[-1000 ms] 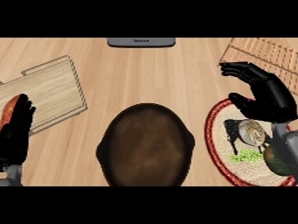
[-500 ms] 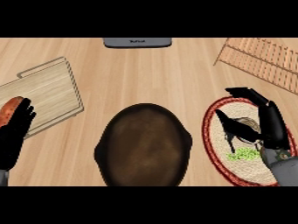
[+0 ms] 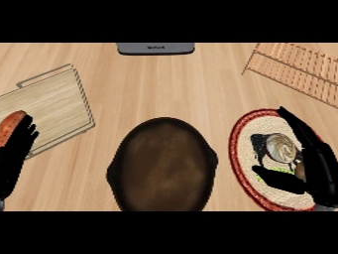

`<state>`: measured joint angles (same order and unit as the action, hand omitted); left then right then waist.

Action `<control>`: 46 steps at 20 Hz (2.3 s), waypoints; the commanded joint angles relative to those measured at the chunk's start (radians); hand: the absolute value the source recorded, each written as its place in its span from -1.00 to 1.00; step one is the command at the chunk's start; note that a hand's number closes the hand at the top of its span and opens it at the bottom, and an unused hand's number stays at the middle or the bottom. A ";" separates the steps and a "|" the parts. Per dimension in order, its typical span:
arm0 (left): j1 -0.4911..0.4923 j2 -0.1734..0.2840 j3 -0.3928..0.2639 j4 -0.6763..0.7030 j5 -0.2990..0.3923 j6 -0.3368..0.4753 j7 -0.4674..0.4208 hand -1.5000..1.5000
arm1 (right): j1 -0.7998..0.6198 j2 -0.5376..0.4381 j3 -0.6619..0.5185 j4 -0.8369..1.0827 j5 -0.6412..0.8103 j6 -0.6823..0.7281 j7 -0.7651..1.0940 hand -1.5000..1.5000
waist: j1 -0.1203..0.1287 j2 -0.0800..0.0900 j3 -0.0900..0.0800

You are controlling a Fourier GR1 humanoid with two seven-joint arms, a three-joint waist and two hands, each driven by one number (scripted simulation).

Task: Pick the cupcake from the placemat and place it in the tiered shelf

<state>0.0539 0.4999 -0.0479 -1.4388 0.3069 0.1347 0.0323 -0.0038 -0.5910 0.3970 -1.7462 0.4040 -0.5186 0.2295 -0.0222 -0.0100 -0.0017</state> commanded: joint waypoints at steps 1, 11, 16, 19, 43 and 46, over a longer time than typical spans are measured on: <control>-0.017 0.020 0.019 0.010 0.013 -0.010 0.043 0.00 | 0.053 -0.102 0.047 -0.106 0.185 0.067 0.244 -1.00 | -0.008 0.001 -0.004; 0.000 -0.029 -0.011 0.028 -0.011 -0.030 -0.013 0.00 | -0.091 -0.327 0.097 -0.211 0.126 0.664 0.571 -1.00 | 0.033 0.011 -0.002; -0.055 -0.026 0.003 0.062 -0.041 -0.031 0.018 0.00 | -0.204 -0.264 0.112 -0.228 0.131 0.858 0.688 -1.00 | 0.025 0.010 0.001; -0.038 -0.043 0.036 0.033 -0.027 -0.054 0.032 0.00 | -0.194 -0.200 0.079 -0.223 0.155 0.904 0.692 -1.00 | 0.024 0.009 0.001; -0.059 -0.136 0.140 0.044 -0.152 -0.134 0.056 0.00 | -0.178 0.053 -0.085 0.324 0.553 0.754 0.193 -1.00 | 0.024 0.010 0.002; -0.012 -0.127 0.170 0.066 -0.141 -0.189 -0.003 0.00 | -0.148 0.049 -0.122 0.278 0.550 0.788 0.197 -1.00 | 0.023 0.009 0.002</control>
<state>-0.0070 0.3818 0.0995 -1.3885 0.1681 -0.0086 0.0841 -0.1983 -0.5506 0.3102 -1.4551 0.9315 0.2742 0.4579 0.0026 -0.0008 0.0012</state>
